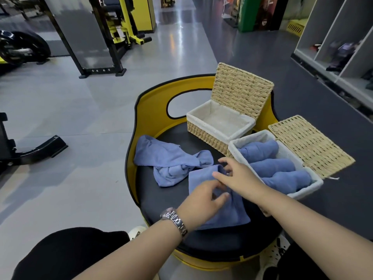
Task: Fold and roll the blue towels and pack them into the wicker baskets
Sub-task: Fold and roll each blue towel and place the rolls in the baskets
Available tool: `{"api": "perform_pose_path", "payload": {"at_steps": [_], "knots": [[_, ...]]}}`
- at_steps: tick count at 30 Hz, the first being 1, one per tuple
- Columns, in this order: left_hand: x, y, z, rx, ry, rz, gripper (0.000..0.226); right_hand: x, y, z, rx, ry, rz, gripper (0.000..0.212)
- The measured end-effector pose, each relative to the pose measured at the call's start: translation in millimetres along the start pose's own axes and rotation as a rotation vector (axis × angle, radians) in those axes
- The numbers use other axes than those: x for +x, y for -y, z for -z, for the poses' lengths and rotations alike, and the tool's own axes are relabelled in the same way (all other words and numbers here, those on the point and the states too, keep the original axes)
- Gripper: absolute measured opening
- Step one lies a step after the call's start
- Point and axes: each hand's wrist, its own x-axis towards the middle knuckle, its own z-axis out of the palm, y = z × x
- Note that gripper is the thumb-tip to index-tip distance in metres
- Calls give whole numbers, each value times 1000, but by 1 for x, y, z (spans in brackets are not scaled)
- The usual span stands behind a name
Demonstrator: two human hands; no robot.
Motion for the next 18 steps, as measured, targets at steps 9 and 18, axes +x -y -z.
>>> {"api": "perform_pose_path", "payload": {"at_steps": [9, 18], "knots": [[-17, 44, -22, 765, 212, -174, 53, 13, -31, -11, -926, -73, 435, 37], [-14, 70, 2, 927, -1, -358, 34, 8, -21, -17, -941, 462, 135, 48]]}}
